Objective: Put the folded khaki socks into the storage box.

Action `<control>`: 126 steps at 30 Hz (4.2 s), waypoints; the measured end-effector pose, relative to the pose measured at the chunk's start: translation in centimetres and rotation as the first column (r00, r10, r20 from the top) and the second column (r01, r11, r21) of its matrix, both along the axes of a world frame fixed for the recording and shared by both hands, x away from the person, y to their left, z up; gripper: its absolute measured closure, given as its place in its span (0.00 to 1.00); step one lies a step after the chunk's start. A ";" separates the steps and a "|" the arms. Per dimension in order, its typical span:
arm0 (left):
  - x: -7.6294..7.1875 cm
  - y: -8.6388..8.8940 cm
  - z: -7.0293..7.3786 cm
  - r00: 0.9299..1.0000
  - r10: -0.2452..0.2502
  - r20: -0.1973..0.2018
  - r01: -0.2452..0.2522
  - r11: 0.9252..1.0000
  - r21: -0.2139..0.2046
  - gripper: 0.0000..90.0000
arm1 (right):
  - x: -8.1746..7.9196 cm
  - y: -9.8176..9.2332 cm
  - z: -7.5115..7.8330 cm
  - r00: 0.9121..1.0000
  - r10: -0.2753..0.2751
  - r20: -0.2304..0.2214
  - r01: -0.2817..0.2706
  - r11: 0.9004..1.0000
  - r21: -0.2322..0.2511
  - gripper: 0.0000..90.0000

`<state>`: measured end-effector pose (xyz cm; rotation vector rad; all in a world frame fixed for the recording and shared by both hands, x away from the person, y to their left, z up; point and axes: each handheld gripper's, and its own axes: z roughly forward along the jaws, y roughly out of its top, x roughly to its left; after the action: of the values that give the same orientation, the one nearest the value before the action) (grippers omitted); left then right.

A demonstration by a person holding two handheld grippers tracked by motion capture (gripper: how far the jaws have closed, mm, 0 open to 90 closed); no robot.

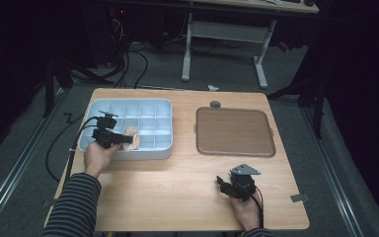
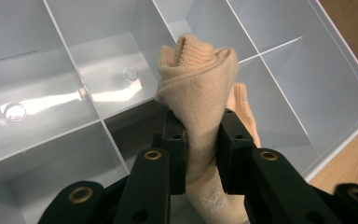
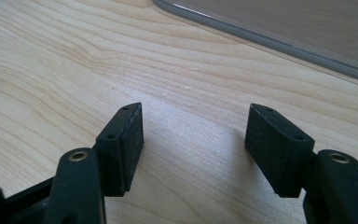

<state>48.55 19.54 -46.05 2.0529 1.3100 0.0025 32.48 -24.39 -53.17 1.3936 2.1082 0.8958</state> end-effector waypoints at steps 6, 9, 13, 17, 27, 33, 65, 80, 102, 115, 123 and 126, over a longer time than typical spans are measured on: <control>0.0 0.1 0.0 1.000 0.003 -0.005 -0.003 1.000 0.012 0.85 | 0.0 0.0 0.0 1.000 -0.001 -0.002 0.001 1.000 0.001 0.41; -0.2 0.0 0.0 1.000 0.004 -0.001 -0.004 1.000 0.027 0.85 | 0.0 0.0 0.0 1.000 -0.002 -0.002 0.002 1.000 0.001 0.41; -0.1 0.1 0.0 1.000 0.001 -0.009 -0.001 1.000 0.031 0.85 | 0.0 0.0 0.0 1.000 0.002 -0.001 -0.002 1.000 0.000 0.41; -0.1 0.0 -0.1 1.000 0.004 -0.017 -0.003 0.999 0.039 0.85 | 0.1 0.0 0.0 1.000 0.002 -0.002 -0.002 1.000 0.000 0.41; 0.0 0.0 -0.2 1.000 -0.001 -0.029 0.003 0.999 0.051 0.86 | 0.1 0.0 0.0 1.000 0.003 -0.001 -0.003 1.000 -0.001 0.41; 0.0 -0.1 -0.3 1.000 -0.011 -0.020 0.012 0.998 0.067 0.86 | 0.1 0.1 0.0 1.000 0.002 -0.002 -0.002 1.000 0.001 0.41; -0.4 -1.2 -0.6 0.998 -0.052 0.021 0.047 0.979 0.198 0.70 | 0.0 0.1 0.0 1.000 0.002 -0.004 -0.002 1.000 0.001 0.41; -0.7 -0.6 0.6 0.994 0.002 0.108 -0.018 0.988 0.154 0.76 | 0.0 0.1 0.0 1.000 0.002 -0.004 -0.002 1.000 0.001 0.41; -0.1 -0.9 -0.7 0.998 0.015 0.061 -0.027 0.981 0.190 0.84 | 0.0 0.1 0.0 1.000 0.003 -0.003 -0.003 1.000 0.001 0.41; -1.7 0.0 1.1 0.990 0.020 0.142 -0.037 0.992 0.122 0.73 | 0.0 0.1 0.0 1.000 0.004 -0.002 -0.004 1.000 0.001 0.41; -2.9 0.5 2.0 0.984 0.018 0.175 -0.037 0.994 0.102 0.71 | 0.0 0.1 0.0 1.000 0.002 -0.004 -0.002 1.000 0.001 0.41; -3.4 0.7 2.1 0.983 0.018 0.183 -0.037 0.994 0.101 0.70 | 0.0 0.1 0.0 1.000 0.003 -0.004 -0.003 1.000 0.001 0.41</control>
<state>45.11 20.28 -43.92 2.0664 1.2476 0.2702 32.49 -24.28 -53.16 1.3946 2.1131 0.8963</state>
